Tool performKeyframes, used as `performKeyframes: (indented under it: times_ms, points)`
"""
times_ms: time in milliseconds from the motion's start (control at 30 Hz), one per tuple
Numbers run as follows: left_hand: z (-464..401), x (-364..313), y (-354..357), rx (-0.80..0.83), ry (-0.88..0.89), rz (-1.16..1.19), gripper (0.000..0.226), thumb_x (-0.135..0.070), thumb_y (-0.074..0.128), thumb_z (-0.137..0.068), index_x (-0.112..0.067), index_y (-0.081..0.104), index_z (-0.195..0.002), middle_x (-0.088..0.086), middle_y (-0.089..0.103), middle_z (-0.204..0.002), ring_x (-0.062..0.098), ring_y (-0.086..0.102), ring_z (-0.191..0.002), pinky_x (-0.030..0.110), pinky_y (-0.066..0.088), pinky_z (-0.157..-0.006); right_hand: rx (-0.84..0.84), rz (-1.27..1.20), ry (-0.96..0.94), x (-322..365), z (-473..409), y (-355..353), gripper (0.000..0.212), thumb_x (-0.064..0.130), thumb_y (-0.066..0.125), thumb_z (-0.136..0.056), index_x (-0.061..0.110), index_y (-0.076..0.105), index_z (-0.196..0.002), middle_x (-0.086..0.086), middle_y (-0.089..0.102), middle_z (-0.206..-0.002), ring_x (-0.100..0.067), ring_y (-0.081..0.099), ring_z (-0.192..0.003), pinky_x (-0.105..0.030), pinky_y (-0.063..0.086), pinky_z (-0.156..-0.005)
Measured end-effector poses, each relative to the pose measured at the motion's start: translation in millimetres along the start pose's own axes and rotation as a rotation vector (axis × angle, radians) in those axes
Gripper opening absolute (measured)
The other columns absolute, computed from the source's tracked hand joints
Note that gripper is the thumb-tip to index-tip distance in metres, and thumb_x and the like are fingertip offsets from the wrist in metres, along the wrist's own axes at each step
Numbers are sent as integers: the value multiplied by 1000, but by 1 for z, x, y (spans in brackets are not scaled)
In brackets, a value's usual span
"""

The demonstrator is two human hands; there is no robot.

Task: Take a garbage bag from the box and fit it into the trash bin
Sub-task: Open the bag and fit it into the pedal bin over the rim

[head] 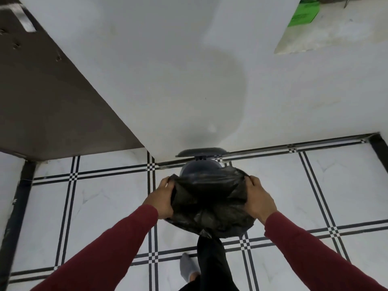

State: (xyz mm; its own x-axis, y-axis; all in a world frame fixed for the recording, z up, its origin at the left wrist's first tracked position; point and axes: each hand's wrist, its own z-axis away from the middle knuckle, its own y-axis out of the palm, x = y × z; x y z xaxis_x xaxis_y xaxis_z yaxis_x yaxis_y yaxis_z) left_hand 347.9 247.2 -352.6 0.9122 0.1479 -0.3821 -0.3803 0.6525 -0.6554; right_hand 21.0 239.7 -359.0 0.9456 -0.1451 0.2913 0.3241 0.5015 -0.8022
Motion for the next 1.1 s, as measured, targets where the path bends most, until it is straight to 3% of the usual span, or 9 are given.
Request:
performKeyframes:
  times_ms: [100,167,400,533,733,867,967,1033,1100]
  points:
    - [-25,17,43,84,20,-128,101,-43,78,-70,-19,29,-156,3,18,-161,32,67,-111,40,56,-95,140,31,10,-18,-21,43,85,17,69,-77,13,33,-153,-5,30,-153,-36,70,-100,-43,59,-86]
    - [-48,28,60,50,-28,-71,101,-33,76,-72,-21,26,-158,0,8,-166,33,67,-112,40,57,-94,150,-28,35,-26,-40,60,81,13,67,-77,11,35,-152,-8,32,-151,-35,69,-101,-42,58,-88]
    - [-135,40,79,-439,21,46,106,-3,76,-70,-29,20,-157,-11,-1,-169,26,66,-73,41,61,-65,-286,-216,-55,-30,-121,87,92,6,68,-76,11,26,-158,-5,22,-162,-36,65,-104,-41,56,-79]
    - [-157,56,113,-556,60,18,92,0,83,-67,-19,38,-145,-10,-1,-171,26,67,-87,38,60,-62,-440,-235,-74,-47,-138,131,99,4,76,-77,11,21,-159,-1,14,-168,-30,60,-120,-33,56,-82]
    - [-185,105,156,-291,42,-91,115,-18,91,-62,-21,28,-157,-6,-9,-172,25,64,-75,40,60,-61,72,-13,16,-78,-165,182,99,2,66,-74,12,18,-160,-2,13,-165,-36,68,-104,-39,57,-81]
    - [-212,123,156,-30,75,-30,107,-34,80,-66,-24,25,-157,-8,-6,-167,27,68,-97,40,60,-83,310,10,38,-81,-190,182,95,17,68,-79,13,19,-161,-8,25,-157,-32,60,-121,-33,53,-95]
    - [-234,119,140,75,20,204,104,-19,74,-65,-21,26,-157,-4,15,-160,26,53,-130,31,49,-104,378,-69,27,-75,-213,171,92,22,77,-74,20,34,-155,-4,43,-134,-22,55,-110,-23,46,-88]
    - [-248,115,132,40,21,231,102,-2,73,-69,-19,27,-158,0,27,-151,26,50,-132,30,49,-102,366,-136,15,-68,-226,164,83,35,82,-74,25,46,-148,-1,51,-120,-20,55,-106,-24,43,-86]
    - [-261,110,126,-38,21,187,104,-1,73,-70,-21,25,-159,2,33,-148,27,55,-127,34,52,-99,383,-160,-15,-58,-237,162,74,40,80,-79,27,51,-147,-3,61,-125,-24,59,-117,-26,44,-89]
